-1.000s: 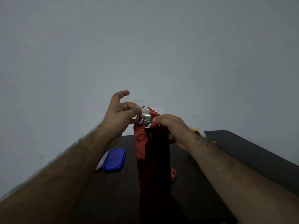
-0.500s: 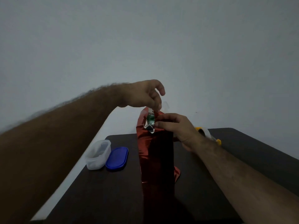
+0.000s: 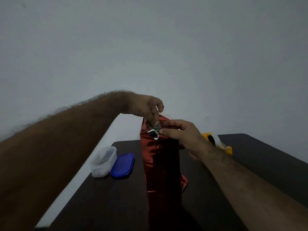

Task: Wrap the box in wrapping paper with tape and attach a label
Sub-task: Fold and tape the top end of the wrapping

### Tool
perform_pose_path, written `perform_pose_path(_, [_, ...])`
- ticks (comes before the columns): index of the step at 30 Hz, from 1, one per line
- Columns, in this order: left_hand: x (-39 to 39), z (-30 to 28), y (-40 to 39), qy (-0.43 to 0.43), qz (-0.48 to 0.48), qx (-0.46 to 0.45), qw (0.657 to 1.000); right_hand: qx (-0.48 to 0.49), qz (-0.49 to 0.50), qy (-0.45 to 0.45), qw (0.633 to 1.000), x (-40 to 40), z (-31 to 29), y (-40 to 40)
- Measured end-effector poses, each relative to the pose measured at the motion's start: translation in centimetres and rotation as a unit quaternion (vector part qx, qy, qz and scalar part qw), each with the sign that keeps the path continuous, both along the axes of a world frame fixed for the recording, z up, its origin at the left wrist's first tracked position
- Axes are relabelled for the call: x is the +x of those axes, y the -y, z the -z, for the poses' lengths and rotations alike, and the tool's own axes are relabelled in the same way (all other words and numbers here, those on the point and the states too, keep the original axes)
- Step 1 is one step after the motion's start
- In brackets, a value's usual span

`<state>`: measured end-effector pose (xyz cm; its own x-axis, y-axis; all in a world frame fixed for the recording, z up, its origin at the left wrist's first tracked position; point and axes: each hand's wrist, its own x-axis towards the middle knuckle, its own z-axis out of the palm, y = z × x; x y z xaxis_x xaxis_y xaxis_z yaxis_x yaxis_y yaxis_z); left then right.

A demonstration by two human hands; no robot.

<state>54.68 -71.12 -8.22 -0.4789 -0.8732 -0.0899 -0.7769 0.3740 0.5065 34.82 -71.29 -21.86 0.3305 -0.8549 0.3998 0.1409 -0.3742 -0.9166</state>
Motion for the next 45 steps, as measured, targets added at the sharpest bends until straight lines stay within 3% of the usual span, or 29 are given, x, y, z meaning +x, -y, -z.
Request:
perform_pose_path(16, [-2.4, 0.1, 1.3, 0.134, -0.057, 0.041, 0.988, -0.009, 0.002, -0.027, 1.0, -0.1, 0.0, 0.3])
perform_pose_path(25, [-3.8, -0.6, 1.4, 0.246, -0.102, -0.013, 0.964, -0.026, 0.004, -0.033, 0.999, -0.2, 0.2, 0.4])
perform_pose_path(31, [-4.1, -1.7, 1.2, 0.337, -0.107, -0.129, 0.927, -0.014, 0.015, -0.025, 0.999, -0.2, 0.4, 0.7])
perform_pose_path(37, [-3.4, -1.8, 0.2, 0.284, 0.004, -0.21, 0.935, -0.016, 0.023, -0.02, 0.999, -0.1, 0.6, 0.9])
perform_pose_path(40, [-3.4, -1.1, -0.2, 0.239, 0.037, -0.197, 0.95, -0.012, 0.017, -0.022, 1.0, -0.1, 0.5, 0.8])
perform_pose_path(45, [-2.9, -0.4, -0.5, 0.255, 0.04, -0.196, 0.946, -0.009, 0.015, -0.028, 0.999, 0.0, 0.4, 0.9])
